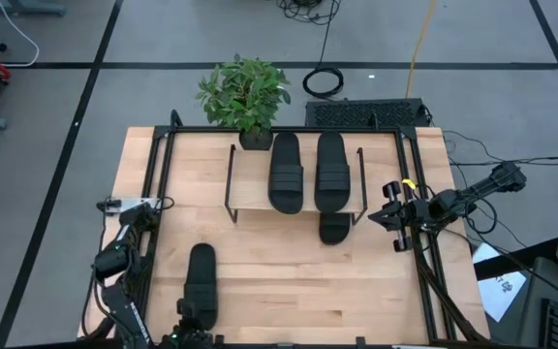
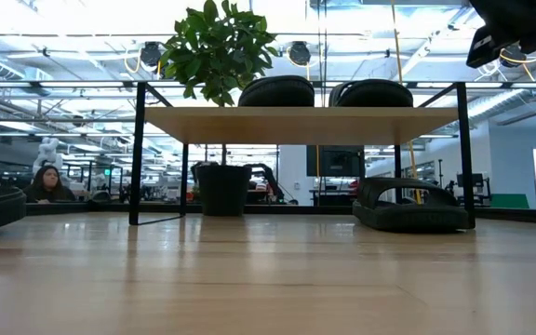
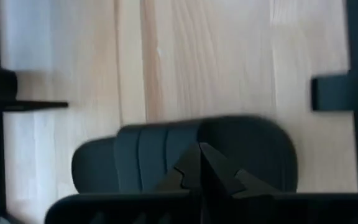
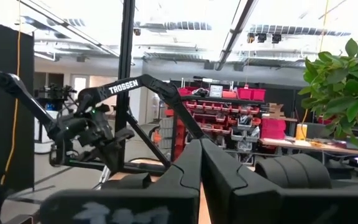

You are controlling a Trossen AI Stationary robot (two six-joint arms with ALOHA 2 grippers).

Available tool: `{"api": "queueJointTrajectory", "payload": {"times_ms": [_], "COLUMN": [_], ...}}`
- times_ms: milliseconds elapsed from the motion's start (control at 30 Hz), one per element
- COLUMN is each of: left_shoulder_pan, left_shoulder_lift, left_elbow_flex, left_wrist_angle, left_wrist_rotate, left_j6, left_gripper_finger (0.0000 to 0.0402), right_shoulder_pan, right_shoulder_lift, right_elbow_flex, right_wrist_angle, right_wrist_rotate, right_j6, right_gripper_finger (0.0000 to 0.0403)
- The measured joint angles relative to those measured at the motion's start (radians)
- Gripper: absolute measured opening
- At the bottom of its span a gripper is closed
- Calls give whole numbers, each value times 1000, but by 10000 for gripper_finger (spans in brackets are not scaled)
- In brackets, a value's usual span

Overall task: Pick and place slides into the shelf
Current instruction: Put the black slide under the shelf

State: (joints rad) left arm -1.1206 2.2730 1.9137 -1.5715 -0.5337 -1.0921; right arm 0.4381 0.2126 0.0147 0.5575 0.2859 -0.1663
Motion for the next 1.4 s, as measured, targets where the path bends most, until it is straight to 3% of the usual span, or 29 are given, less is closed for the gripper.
{"api": "queueJointTrajectory", "payload": {"times_ms": [167,300,733,867,1133,1400], "left_shoulder_pan": [20,23,17,18,51,74], "left_shoulder_lift": [0,0,0,-1,-1,-2], "left_elbow_flex": [-13,-13,-13,-17,-127,-177], "left_wrist_angle": [0,1,0,2,1,-2], "left_wrist_rotate": [89,137,113,71,143,144], "left_j6": [-40,-86,-96,-86,-66,-46], "left_gripper_finger": [14,47,254,297,310,310], "right_shoulder_pan": [0,0,0,0,0,0], "right_shoulder_lift": [0,0,0,0,0,0], "right_elbow_flex": [0,0,0,0,0,0], "right_wrist_angle": [0,0,0,0,0,0], "right_wrist_rotate": [0,0,0,0,0,0], "right_j6": [23,21,16,16,16,16], "right_gripper_finger": [0,0,0,0,0,0]}}
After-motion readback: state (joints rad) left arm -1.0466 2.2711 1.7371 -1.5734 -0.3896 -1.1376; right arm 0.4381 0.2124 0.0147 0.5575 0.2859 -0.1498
